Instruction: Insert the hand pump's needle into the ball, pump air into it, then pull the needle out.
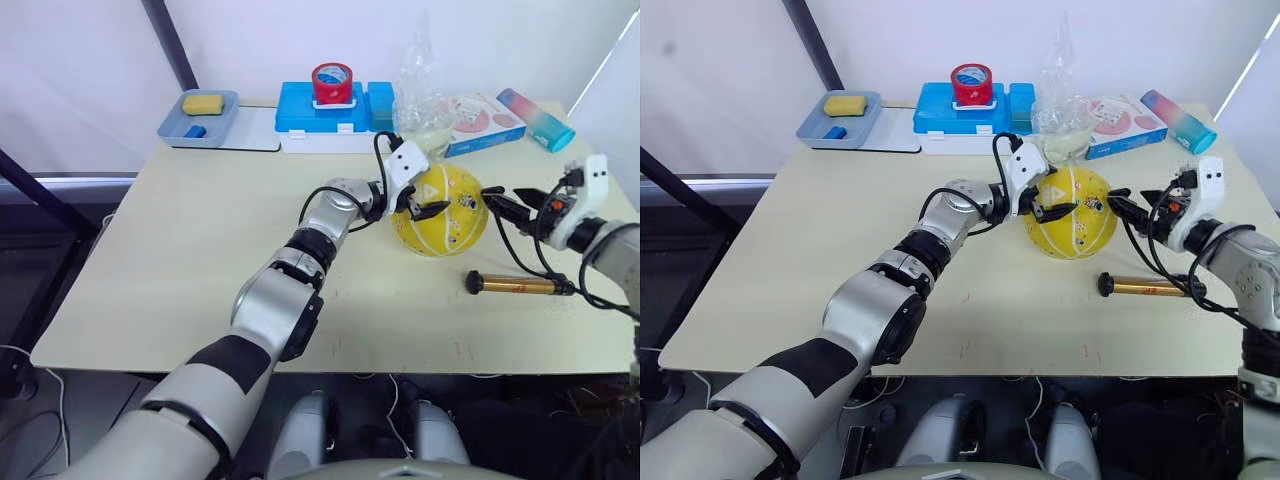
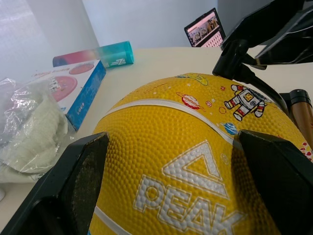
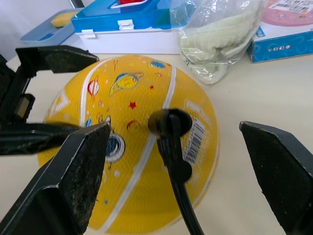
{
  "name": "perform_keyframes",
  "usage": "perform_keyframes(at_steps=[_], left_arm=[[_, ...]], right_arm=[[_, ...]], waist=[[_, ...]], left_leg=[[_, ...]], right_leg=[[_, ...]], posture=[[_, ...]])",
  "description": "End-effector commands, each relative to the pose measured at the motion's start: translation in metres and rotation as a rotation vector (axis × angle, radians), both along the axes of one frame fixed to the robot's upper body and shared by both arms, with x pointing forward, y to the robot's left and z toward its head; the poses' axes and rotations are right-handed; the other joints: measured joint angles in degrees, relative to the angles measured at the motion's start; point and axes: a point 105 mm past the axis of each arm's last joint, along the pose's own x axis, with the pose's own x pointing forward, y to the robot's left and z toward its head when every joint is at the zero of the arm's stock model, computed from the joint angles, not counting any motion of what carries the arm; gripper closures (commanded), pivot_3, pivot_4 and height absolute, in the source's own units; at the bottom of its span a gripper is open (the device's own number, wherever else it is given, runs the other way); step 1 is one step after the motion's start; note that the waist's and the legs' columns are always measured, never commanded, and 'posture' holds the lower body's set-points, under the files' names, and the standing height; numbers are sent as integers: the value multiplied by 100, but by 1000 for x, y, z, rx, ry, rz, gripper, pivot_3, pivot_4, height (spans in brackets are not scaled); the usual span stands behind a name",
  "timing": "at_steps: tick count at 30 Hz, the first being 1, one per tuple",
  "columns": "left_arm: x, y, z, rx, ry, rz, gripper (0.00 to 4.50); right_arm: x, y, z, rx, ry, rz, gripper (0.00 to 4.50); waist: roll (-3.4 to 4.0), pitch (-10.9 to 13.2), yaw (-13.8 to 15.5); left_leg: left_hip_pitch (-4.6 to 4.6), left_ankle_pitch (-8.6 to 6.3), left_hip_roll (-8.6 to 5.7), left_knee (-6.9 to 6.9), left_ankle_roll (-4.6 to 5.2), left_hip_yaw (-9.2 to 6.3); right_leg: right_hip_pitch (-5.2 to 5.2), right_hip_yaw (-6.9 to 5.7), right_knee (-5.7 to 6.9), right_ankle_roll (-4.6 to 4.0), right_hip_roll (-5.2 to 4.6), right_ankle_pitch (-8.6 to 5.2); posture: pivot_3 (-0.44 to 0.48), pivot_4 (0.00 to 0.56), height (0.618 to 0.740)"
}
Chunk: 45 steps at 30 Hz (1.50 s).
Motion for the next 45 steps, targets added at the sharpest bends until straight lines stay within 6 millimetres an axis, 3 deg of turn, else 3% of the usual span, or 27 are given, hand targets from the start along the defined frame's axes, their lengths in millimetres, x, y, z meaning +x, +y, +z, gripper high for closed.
perform_keyframes(at_steps=[1, 4, 6, 8, 10, 11, 12, 14, 24, 35, 45], left_arm=[[-1, 0, -17, 54, 43, 9, 0], [-1, -1, -14, 34, 41, 12, 0], [-1, -1, -13, 29, 43, 12, 0], [-1, -2, -13, 28, 45, 11, 0], [-1, -2, -14, 28, 48, 13, 0], [-1, -2, -15, 27, 49, 13, 0], [-1, -2, -15, 25, 51, 14, 0], [-2, -3, -16, 16, 59, 13, 0], [5, 4, -24, 25, 78, 88, 0], [16, 7, -2, -11, 40, 162, 0], [10, -10, 2, -155, 145, 161, 0]], right_arm=[[4, 1, 10, 18, -22, 18, 67], [6, 3, 13, 41, -27, 32, 67], [8, 5, 16, 54, -50, 34, 587], [9, 7, 19, 70, -67, 43, 1334], [9, 8, 18, 51, -68, 50, 2736], [10, 8, 18, 50, -69, 43, 3228], [10, 8, 18, 49, -73, 38, 3277], [12, 6, 18, 55, -76, 19, 4152], [3, -4, 30, 71, -91, -23, 4198], [-16, 4, 18, 141, 117, -16, 4198], [-28, 2, 8, 90, 77, -45, 4198]], waist=[[0, 0, -4], [0, 0, -23], [0, 0, -47], [0, 0, -70], [0, 0, -70], [0, 0, -70], [0, 0, -73], [0, 0, -76], [0, 0, -57], [0, 0, -58], [0, 0, -24]], left_leg=[[-1, -1, -1, 0, 1, 0], [-1, -1, -3, 0, 1, 0], [-1, -1, -2, 0, 1, -1], [-1, -1, -2, 0, 1, -1], [-1, -1, -3, 0, 1, -1], [-1, -1, -3, 0, 1, -2], [-1, -1, -2, 0, 1, -2], [-1, -1, -3, 0, 1, -1], [-2, -1, -3, 0, 1, -2], [-6, -1, 4, 0, 2, -6], [-27, -1, -4, 1, 2, -10]], right_leg=[[0, -1, 0, 0, 0, 0], [-1, -1, 1, 1, 0, 0], [-1, -2, 1, 0, 0, 0], [0, -2, 1, 1, 0, 0], [0, -2, 2, 1, 0, 0], [0, -2, 3, 2, 0, 0], [0, -2, 2, 2, 0, 0], [0, -2, 2, 2, 0, 0], [0, -3, 2, 2, -2, 0], [-3, -7, 3, 1, -5, 0], [-16, -13, 1, 6, -5, 2]], posture=[[0, 150, 739], [0, 150, 739], [0, 150, 739], [0, 150, 739], [0, 150, 739], [0, 150, 739], [0, 150, 739], [0, 150, 739], [0, 150, 739], [0, 150, 739], [0, 150, 739]])
